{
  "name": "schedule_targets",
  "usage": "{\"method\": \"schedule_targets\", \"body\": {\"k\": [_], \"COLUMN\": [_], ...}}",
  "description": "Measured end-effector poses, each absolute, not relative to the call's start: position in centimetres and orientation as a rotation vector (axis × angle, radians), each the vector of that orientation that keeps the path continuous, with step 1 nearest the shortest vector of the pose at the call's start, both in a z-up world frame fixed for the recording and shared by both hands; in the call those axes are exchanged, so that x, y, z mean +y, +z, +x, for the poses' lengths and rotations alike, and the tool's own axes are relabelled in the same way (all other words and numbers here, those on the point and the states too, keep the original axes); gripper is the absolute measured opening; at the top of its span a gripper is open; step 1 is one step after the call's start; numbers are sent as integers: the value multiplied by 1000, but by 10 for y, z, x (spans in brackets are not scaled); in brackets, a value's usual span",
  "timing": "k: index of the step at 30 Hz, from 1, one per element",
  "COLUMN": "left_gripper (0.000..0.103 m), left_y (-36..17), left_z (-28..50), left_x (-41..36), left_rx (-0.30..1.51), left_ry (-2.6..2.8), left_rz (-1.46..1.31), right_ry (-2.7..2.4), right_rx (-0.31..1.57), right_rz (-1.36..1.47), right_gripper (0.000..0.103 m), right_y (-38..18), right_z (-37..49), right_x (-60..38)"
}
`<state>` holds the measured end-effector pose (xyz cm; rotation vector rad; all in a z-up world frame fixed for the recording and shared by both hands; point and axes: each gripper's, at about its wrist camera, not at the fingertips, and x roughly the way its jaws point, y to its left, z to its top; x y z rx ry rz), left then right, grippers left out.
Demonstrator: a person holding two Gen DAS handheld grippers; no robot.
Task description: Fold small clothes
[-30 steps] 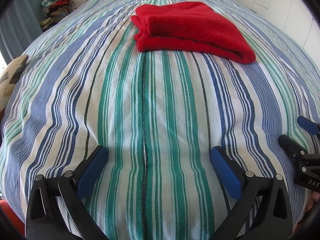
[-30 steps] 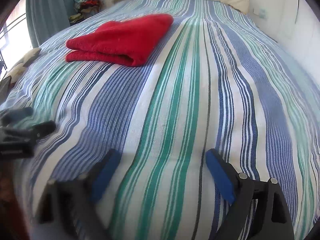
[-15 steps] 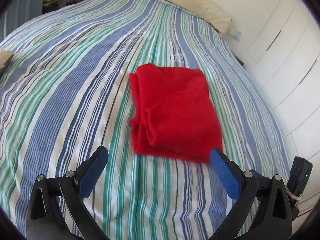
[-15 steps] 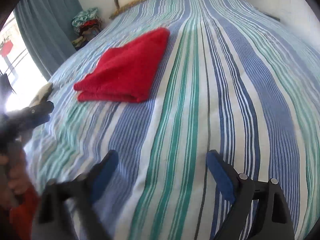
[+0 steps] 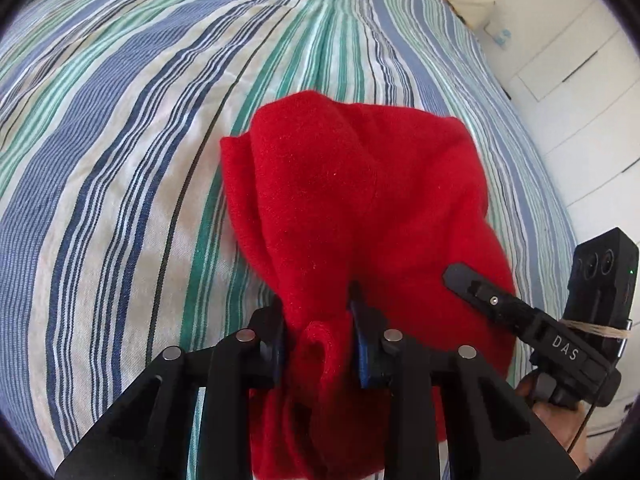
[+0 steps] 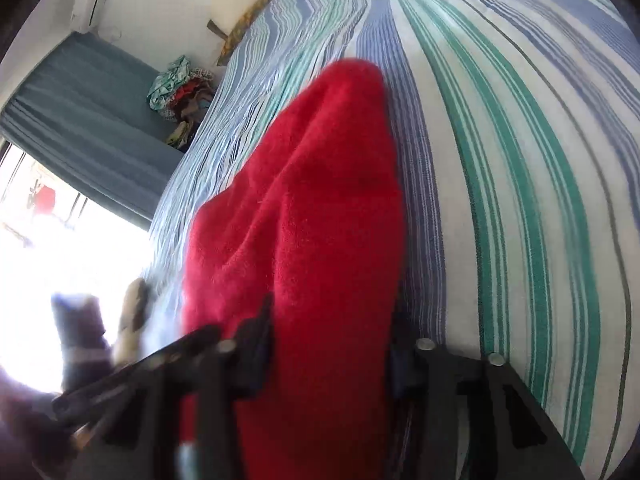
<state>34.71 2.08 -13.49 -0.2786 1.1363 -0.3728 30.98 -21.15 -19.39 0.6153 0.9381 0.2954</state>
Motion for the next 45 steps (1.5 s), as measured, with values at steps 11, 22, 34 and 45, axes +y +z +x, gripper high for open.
{"method": "schedule_targets", "body": {"k": [11, 22, 34, 45], "left_gripper": [25, 95, 102, 102], "left_y": [-21, -83, -24, -23], "left_z": [323, 168, 87, 71], "left_x": [-11, 8, 0, -7], "left_rx": [928, 887, 888, 944], "left_ry": [-514, -207, -38, -89], "left_rz": [-222, 195, 216, 188], "right_ry": [298, -14, -131, -238], "right_rx": [686, 930, 940, 868], "right_rz": [304, 155, 52, -67], "right_gripper": [28, 88, 97, 97], "right_y": [-29, -112, -76, -42], "right_z": [287, 183, 26, -5], "right_x": [-204, -246, -194, -174]}}
